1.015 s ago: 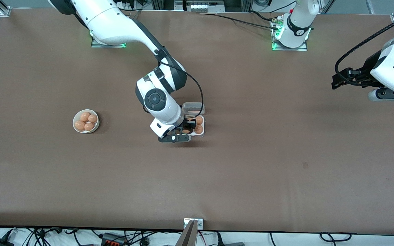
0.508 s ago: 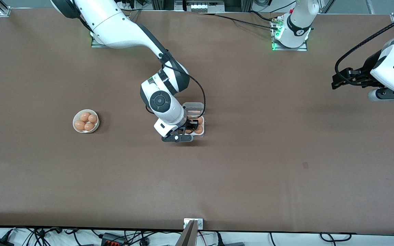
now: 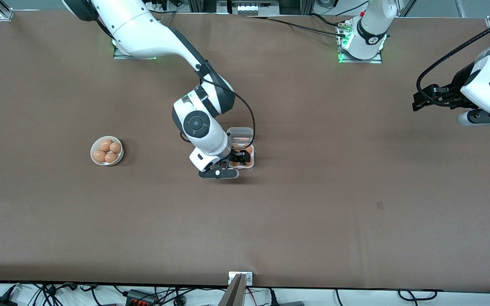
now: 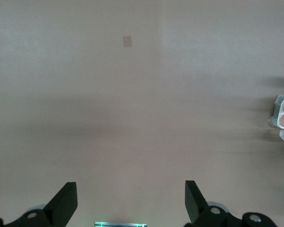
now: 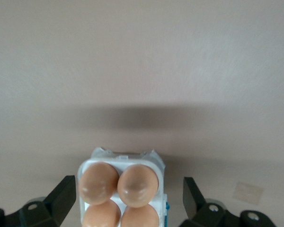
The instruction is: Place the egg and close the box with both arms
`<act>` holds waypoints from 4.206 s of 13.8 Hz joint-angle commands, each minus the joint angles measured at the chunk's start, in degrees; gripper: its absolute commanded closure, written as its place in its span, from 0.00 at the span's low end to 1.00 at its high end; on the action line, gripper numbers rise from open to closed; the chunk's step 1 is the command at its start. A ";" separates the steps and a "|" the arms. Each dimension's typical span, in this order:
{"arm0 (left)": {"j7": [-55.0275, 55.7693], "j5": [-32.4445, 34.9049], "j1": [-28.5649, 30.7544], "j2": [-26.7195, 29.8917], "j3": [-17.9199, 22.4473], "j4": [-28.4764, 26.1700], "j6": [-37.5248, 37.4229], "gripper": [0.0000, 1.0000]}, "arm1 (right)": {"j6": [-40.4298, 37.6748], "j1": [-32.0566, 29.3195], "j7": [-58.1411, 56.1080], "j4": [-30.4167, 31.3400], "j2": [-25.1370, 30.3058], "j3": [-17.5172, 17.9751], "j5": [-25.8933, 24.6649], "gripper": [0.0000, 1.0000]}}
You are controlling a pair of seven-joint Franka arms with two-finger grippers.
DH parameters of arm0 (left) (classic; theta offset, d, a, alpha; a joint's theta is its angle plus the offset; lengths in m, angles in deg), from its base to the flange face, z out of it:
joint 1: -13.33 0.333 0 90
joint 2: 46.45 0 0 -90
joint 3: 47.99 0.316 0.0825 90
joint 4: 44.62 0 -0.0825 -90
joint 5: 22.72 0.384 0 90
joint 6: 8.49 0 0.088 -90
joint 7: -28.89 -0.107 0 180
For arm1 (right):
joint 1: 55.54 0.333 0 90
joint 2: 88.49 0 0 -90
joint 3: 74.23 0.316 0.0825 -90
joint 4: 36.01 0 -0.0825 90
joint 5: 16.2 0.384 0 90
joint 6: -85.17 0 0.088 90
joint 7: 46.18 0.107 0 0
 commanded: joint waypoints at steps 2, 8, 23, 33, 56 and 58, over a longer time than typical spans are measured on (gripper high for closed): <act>0.08 1.30 -0.16 -0.71 -0.23 0.97 -1.20 0.00 | -10.59 0.01 1.60 0.78 8.98 -1.44 -6.34 0.00; -0.70 1.30 -0.16 -1.15 -0.24 0.88 -2.25 0.00 | -25.98 -0.87 0.55 0.78 20.68 -7.93 -7.06 0.00; -0.71 0.86 -0.25 -1.15 -1.64 1.06 -4.36 1.00 | -35.39 -35.67 -31.44 0.78 31.68 -3.99 -5.31 0.00; -0.62 -3.43 -7.98 -4.83 -5.16 0.88 -7.71 1.00 | -30.41 -35.94 -32.59 17.72 43.53 -4.34 -7.33 0.00; 19.15 -7.58 -36.97 -28.82 -4.55 3.34 19.63 1.00 | -34.79 -36.72 -37.69 13.88 42.67 -3.99 -6.71 0.00; 20.82 -7.58 -37.95 -30.85 -4.19 4.92 19.63 1.00 | -34.79 -36.73 -37.52 14.14 43.11 -3.99 -6.62 0.00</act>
